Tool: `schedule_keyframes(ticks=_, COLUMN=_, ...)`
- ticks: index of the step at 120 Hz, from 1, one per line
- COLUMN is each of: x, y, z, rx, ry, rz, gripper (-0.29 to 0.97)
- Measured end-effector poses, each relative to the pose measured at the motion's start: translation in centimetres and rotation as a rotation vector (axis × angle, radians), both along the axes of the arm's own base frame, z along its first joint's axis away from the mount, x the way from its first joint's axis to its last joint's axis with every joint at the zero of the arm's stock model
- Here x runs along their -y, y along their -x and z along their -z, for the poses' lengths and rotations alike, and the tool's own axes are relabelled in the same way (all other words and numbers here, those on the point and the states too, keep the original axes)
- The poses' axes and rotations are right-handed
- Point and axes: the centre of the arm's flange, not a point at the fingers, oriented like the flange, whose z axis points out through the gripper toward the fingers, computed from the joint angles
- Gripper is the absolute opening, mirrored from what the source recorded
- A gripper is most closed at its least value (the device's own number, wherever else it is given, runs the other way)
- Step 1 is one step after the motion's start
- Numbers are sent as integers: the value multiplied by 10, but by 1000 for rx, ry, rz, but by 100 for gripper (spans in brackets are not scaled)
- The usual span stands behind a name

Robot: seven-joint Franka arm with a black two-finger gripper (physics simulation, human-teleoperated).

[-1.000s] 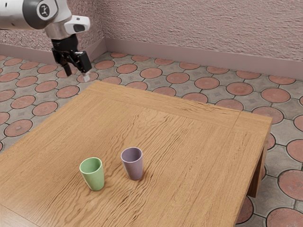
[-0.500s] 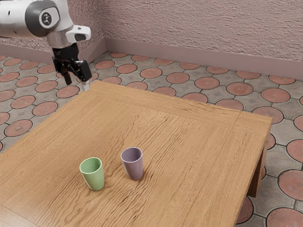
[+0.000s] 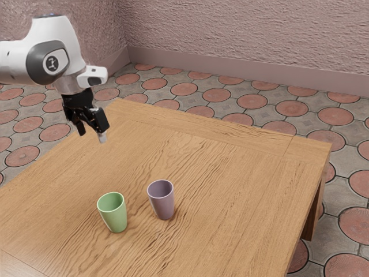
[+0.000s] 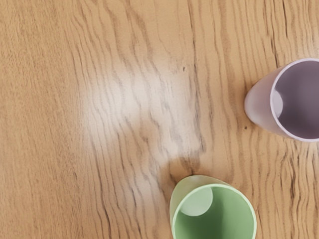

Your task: Place the left cup onto the right cup

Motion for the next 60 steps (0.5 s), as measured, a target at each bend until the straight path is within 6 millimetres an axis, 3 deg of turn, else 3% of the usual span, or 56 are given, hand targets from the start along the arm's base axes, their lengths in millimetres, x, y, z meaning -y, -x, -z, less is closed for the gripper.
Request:
schedule_keyframes(ticks=36, x=0, y=22, z=26, rx=61, ry=-8, rz=-9, gripper=68)
schedule_keyframes(ticks=60, x=11, y=35, z=42, rx=61, ry=-27, rz=18, gripper=68)
